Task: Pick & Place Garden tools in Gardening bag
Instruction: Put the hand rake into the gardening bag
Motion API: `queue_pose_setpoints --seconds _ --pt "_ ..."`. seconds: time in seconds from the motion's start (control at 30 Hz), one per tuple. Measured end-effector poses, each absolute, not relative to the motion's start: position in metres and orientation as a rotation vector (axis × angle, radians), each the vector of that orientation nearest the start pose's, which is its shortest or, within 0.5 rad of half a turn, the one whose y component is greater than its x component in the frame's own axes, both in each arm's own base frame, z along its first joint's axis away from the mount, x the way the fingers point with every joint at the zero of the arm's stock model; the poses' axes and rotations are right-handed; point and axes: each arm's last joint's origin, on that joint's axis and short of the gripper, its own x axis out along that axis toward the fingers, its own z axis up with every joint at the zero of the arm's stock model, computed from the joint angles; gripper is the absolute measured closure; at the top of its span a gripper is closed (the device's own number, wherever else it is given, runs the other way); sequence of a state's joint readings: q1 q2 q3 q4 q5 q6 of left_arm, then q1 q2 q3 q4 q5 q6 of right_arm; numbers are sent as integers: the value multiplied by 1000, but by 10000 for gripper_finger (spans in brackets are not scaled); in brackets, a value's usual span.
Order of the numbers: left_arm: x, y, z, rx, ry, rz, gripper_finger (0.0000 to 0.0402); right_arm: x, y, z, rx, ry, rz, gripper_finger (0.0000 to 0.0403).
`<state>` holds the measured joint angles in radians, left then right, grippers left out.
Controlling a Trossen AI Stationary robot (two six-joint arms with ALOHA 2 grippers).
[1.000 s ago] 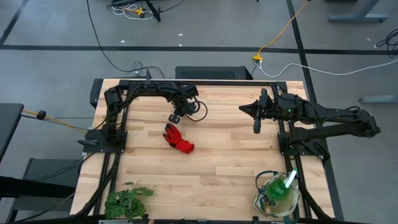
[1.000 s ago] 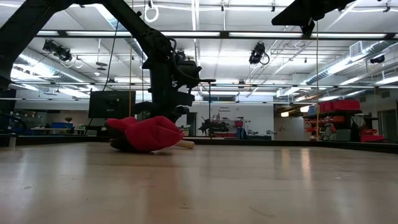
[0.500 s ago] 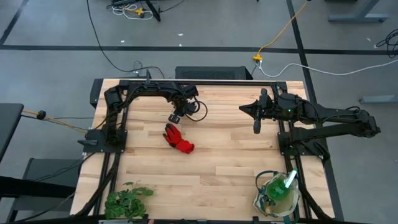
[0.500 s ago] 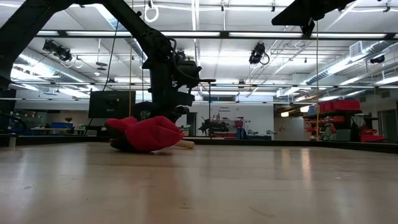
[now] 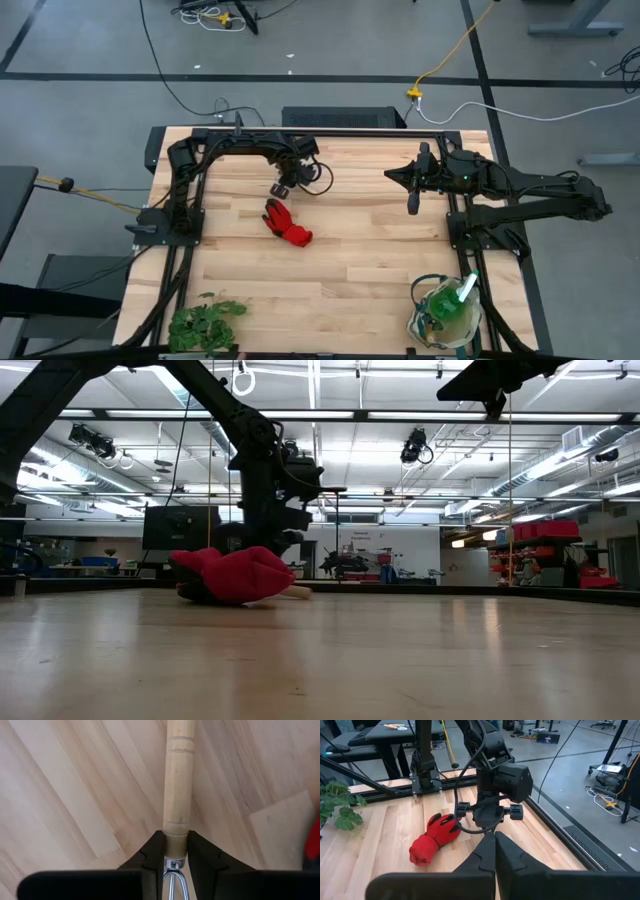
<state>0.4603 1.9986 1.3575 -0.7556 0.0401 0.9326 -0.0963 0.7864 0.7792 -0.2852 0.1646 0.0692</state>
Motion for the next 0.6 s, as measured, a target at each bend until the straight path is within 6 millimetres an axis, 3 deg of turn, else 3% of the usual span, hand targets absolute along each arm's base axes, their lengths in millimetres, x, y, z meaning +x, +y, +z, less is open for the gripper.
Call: queue_pose_setpoints --seconds 0.2,0.6 --pt "335 165 154 412 1406 -309 334 170 -21 321 58 284 -269 403" --pt "326 161 180 429 1407 -275 336 170 -21 321 58 283 -269 403"
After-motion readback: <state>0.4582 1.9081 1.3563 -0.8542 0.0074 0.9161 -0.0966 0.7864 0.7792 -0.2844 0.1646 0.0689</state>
